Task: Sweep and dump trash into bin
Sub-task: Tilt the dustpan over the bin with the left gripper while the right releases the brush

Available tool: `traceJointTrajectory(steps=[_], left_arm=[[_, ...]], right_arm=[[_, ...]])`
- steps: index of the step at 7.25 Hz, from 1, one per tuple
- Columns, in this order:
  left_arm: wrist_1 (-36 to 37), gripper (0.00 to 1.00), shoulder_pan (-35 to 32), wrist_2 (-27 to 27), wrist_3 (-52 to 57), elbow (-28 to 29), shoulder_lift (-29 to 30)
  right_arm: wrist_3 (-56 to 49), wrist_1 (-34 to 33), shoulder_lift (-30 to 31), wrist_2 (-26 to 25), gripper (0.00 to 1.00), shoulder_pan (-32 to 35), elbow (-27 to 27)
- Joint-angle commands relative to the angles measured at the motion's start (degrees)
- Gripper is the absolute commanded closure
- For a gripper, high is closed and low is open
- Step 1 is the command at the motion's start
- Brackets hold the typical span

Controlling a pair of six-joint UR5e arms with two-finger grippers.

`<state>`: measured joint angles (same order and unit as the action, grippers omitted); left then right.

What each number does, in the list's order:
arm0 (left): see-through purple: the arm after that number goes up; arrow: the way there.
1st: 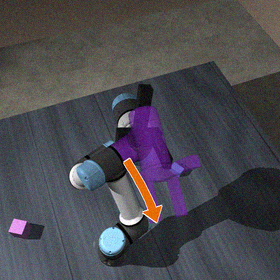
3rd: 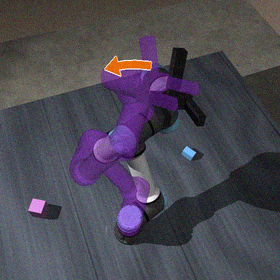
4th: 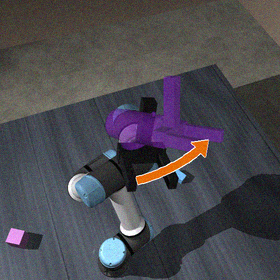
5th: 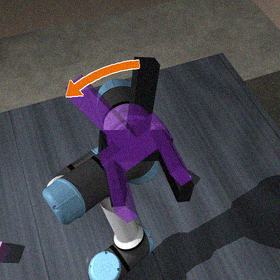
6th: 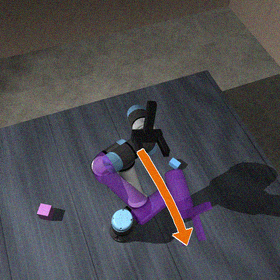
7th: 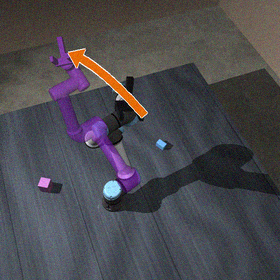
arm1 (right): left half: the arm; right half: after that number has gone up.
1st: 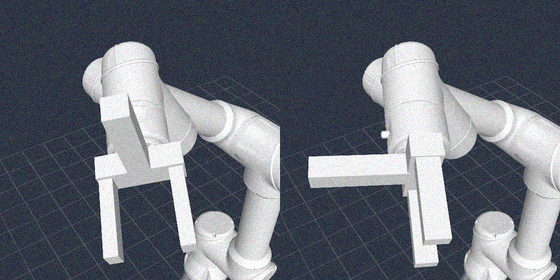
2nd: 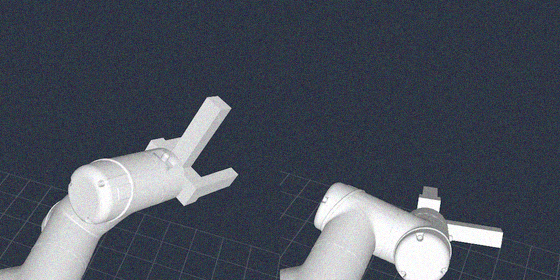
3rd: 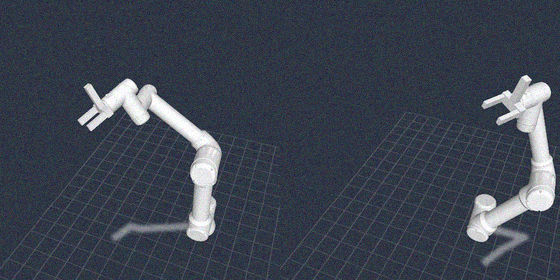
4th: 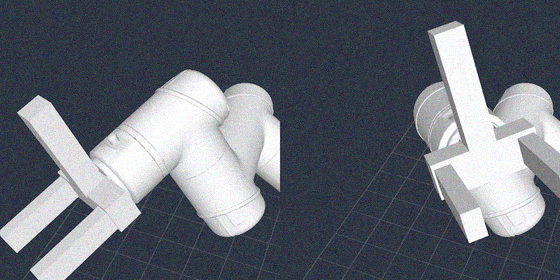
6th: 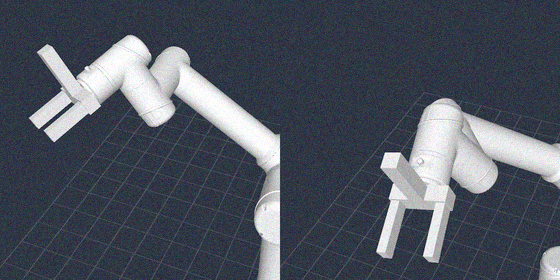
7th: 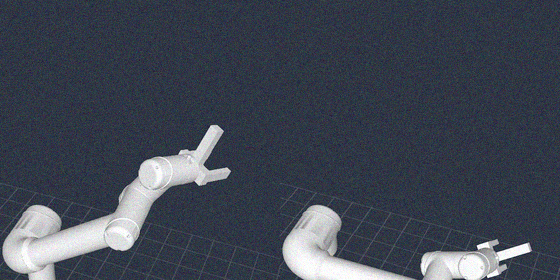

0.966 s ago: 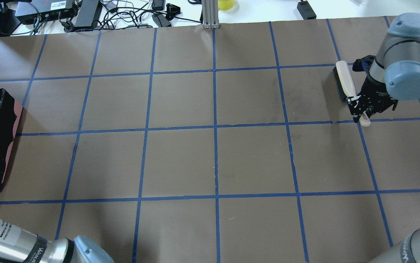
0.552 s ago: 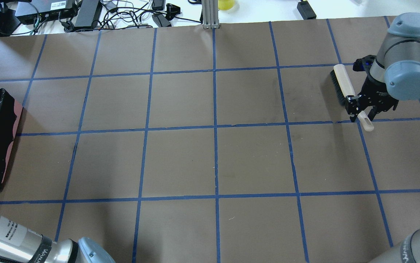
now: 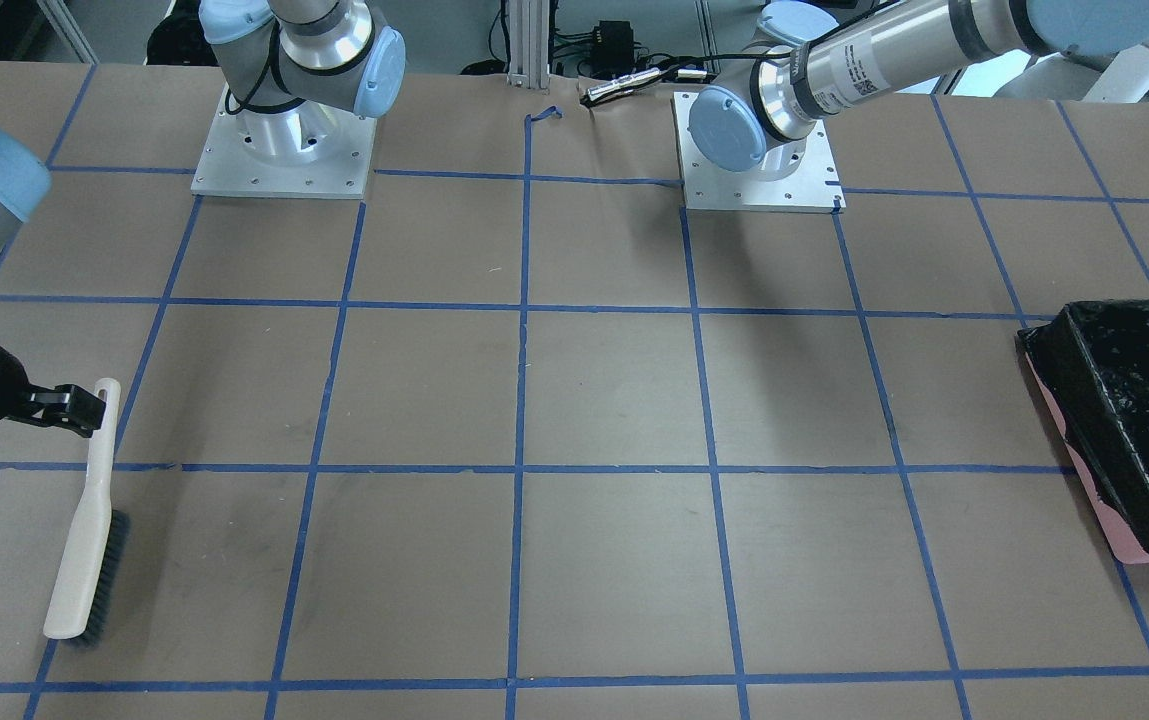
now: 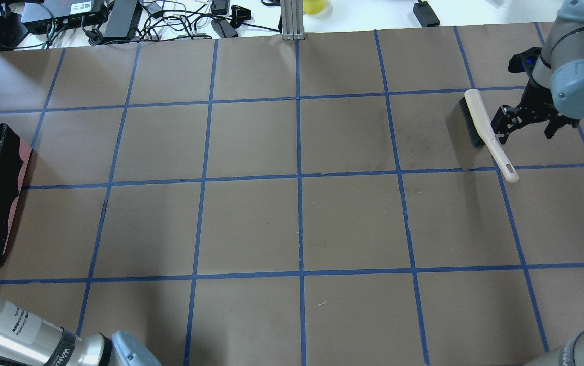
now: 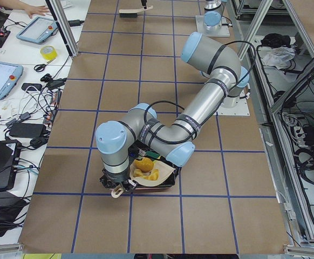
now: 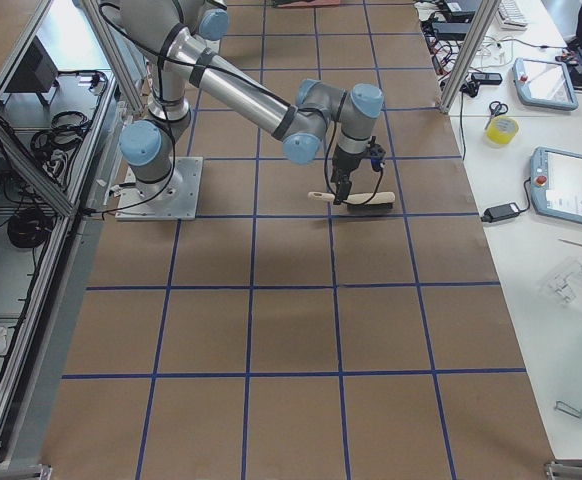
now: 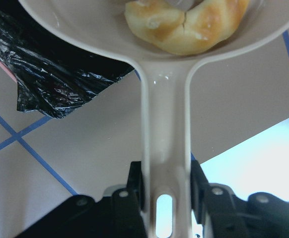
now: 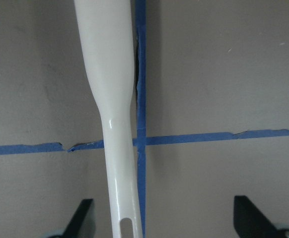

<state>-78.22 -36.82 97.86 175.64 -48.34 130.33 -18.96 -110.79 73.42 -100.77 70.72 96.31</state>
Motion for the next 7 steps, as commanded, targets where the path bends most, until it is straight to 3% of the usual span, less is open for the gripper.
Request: traceJointTrajectory(steps=[1,3,5,7], left_arm=[[4.46,1.0,-1.93,2.32,1.53,-3.15,-2.35],[7.97,1.0,-2.21,3.04,4.07,-8.06,-4.64],[16.4,1.0,-2.29,2.95,5.58,-14.56,-7.18],[18.71,1.0,-2.29,2.69,6.99,-16.7,-8.95]], right_arm=[[0.15,11.67,7.32,3.63,0.0,0.91,-7.68],[1.02,16.82,10.93,4.36,0.0,5.01,-11.57],[9.43,16.83,11.65,4.44,0.0,14.93,-11.85],[10.43,17.18,14.44,4.62,0.0,18.58,-11.24]])
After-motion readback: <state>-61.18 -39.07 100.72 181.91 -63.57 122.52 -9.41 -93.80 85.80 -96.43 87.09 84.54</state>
